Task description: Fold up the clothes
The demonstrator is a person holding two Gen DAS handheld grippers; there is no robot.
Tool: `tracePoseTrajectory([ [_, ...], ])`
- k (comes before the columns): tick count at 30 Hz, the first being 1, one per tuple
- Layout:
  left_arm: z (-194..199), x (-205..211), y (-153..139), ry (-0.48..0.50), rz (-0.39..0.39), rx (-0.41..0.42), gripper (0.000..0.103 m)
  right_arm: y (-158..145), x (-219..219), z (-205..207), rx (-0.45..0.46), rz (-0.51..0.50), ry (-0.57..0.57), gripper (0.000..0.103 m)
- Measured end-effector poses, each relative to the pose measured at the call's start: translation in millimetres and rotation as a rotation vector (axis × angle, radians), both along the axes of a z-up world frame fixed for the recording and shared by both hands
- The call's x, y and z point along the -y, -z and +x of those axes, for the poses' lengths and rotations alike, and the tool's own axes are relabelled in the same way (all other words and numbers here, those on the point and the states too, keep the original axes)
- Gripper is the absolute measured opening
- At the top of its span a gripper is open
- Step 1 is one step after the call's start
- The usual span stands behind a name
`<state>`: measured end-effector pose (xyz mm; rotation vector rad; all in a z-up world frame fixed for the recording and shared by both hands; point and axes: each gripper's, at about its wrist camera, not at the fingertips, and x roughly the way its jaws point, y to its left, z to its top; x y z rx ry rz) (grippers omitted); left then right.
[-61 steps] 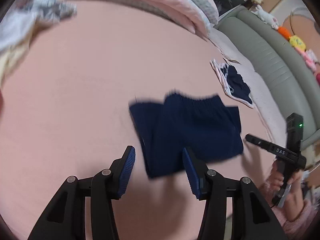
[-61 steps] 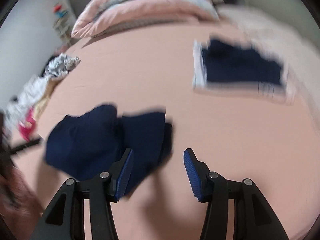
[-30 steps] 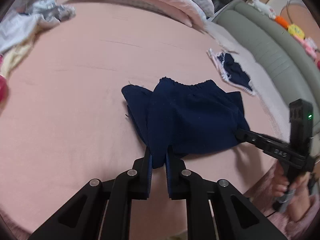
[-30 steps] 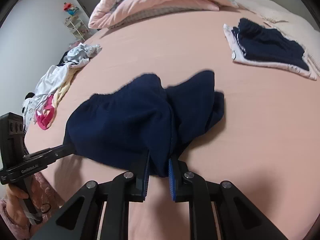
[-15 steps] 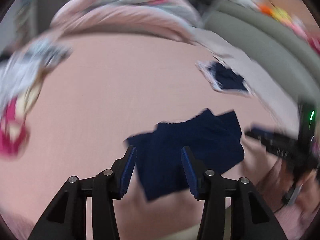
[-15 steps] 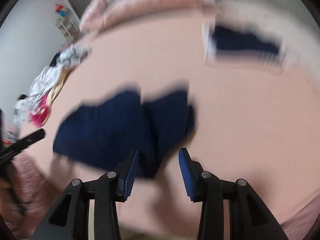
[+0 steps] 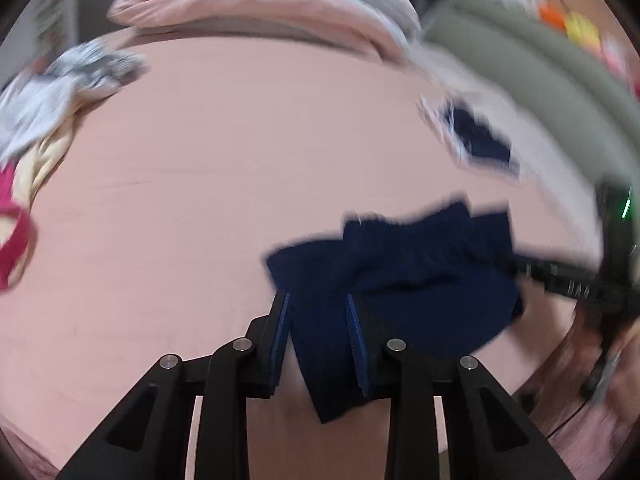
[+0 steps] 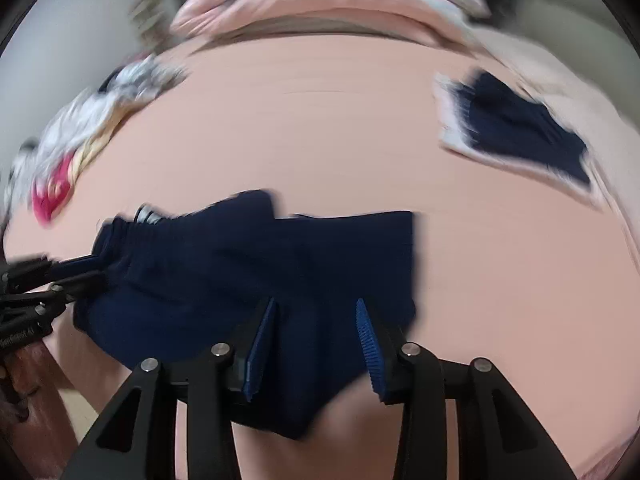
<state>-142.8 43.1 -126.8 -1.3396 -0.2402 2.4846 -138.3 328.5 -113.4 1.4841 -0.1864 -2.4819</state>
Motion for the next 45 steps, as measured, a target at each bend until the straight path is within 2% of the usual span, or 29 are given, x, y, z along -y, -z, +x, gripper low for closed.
tracePoseTrajectory([
  [2,1,15,-4,-0.057,0.098,-0.015,0.028,-4,-12,3,-0.001,-0.072,0.056,0.047],
  [4,-1,19,-1,-0.077,0.151,0.001,0.049,-6,-14,8,-0.009,-0.072,0.088,0.050],
  [5,-2,18,3,-0.074,0.149,0.024,0.052,-5,-14,11,-0.005,-0.055,0.103,0.055],
  [7,-1,18,17,-0.084,0.143,0.099,0.052,-4,-14,17,0.001,-0.022,0.132,0.062],
  [9,0,19,29,-0.093,0.147,0.158,0.052,6,-13,18,0.054,-0.039,0.156,0.067],
  [14,-3,8,37,-0.100,0.163,0.155,0.058,12,-35,18,0.112,-0.183,0.215,0.069],
  [17,-4,8,38,-0.103,0.186,0.155,0.059,7,-41,18,0.080,-0.204,0.238,0.069],
  [20,-8,7,41,-0.100,0.211,0.161,0.059,12,-29,7,0.112,-0.301,0.139,0.072],
  [22,-8,3,41,-0.077,0.193,0.160,0.063,31,-10,-6,0.209,-0.339,0.050,0.077],
  [24,-9,-6,39,-0.038,0.182,0.155,0.062,33,9,-13,0.175,-0.296,0.006,0.094],
  [25,-8,-11,39,-0.026,0.177,0.150,0.057,32,14,-14,0.159,-0.267,0.002,0.094],
  [26,-6,-15,39,-0.014,0.170,0.145,0.050,31,18,-15,0.145,-0.235,0.000,0.092],
  [29,-5,-21,40,0.001,0.172,0.137,0.037,29,27,-15,0.108,-0.148,0.003,0.057],
  [30,-6,-18,40,-0.008,0.186,0.138,0.032,30,23,-14,0.105,-0.158,0.006,0.047],
  [31,-8,-9,41,-0.036,0.241,0.153,0.025,30,18,-13,0.104,-0.187,0.015,0.042],
  [32,-10,-5,42,-0.053,0.279,0.156,0.023,29,15,-12,0.100,-0.216,0.021,0.038],
  [36,-15,-5,49,-0.046,0.292,0.178,0.025,24,25,-4,0.069,-0.160,-0.020,0.037],
  [40,-17,-8,56,-0.025,0.346,0.174,0.047,33,38,-11,0.090,-0.083,-0.024,0.040],
  [42,-20,-16,51,-0.008,0.286,0.188,0.053,27,40,-11,0.080,-0.086,-0.014,0.037],
  [44,-23,-23,44,0.008,0.224,0.201,0.051,21,39,-7,0.057,-0.077,-0.018,0.030],
  [45,-24,-27,41,0.016,0.193,0.208,0.031,17,39,-4,0.039,-0.070,-0.020,0.026],
])
